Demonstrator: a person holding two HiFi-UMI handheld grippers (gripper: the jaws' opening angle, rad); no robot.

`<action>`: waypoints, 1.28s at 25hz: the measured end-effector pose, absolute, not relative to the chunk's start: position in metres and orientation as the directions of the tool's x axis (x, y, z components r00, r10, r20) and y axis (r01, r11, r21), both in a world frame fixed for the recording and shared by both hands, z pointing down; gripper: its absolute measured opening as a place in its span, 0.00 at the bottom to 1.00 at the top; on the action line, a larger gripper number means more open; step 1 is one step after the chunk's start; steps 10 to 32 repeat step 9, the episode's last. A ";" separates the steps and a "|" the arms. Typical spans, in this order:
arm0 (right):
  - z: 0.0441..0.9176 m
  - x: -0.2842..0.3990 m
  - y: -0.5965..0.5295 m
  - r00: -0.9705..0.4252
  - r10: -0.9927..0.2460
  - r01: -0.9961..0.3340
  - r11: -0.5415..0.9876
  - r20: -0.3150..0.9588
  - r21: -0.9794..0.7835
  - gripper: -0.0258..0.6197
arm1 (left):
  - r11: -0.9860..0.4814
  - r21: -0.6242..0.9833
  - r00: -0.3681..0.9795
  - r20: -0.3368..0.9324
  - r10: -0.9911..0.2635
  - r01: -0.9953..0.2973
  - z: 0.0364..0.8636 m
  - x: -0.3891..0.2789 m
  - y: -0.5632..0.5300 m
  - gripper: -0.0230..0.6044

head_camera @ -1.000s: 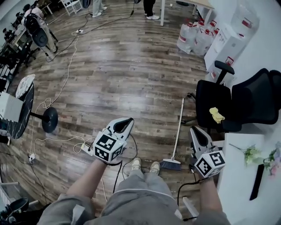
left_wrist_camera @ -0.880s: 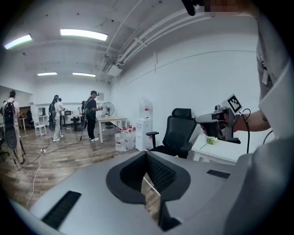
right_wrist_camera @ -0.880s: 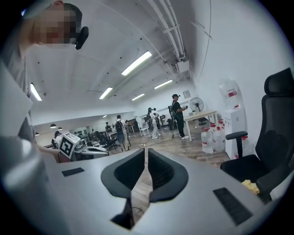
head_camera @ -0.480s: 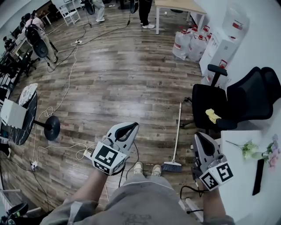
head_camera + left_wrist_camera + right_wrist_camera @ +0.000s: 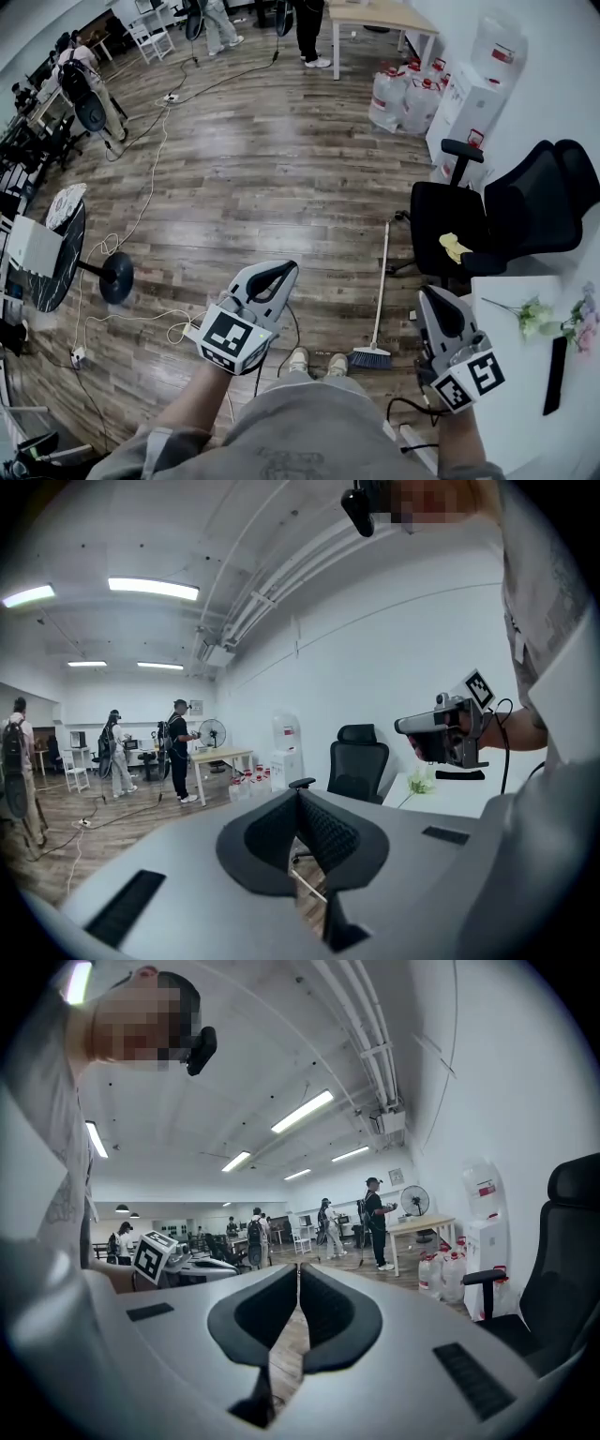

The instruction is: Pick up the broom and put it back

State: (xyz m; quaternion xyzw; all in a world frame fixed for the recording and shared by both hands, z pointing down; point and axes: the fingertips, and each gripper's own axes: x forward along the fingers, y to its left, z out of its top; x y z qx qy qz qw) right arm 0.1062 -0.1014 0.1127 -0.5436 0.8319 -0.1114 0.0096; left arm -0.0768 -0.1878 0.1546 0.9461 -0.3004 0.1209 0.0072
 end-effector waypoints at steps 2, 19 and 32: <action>0.112 0.108 -0.102 -0.406 -0.909 -0.904 0.383 0.097 -0.191 0.10 | -0.817 -0.064 0.790 0.222 -0.571 -0.573 0.150 -0.075 -0.187 0.06; 0.119 0.118 -0.098 -0.410 -0.905 -0.905 0.388 0.114 -0.175 0.10 | -0.803 -0.074 0.778 0.209 -0.592 -0.591 0.144 -0.068 -0.187 0.06; 0.119 0.118 -0.098 -0.410 -0.905 -0.905 0.388 0.114 -0.175 0.10 | -0.803 -0.074 0.778 0.209 -0.592 -0.591 0.144 -0.068 -0.187 0.06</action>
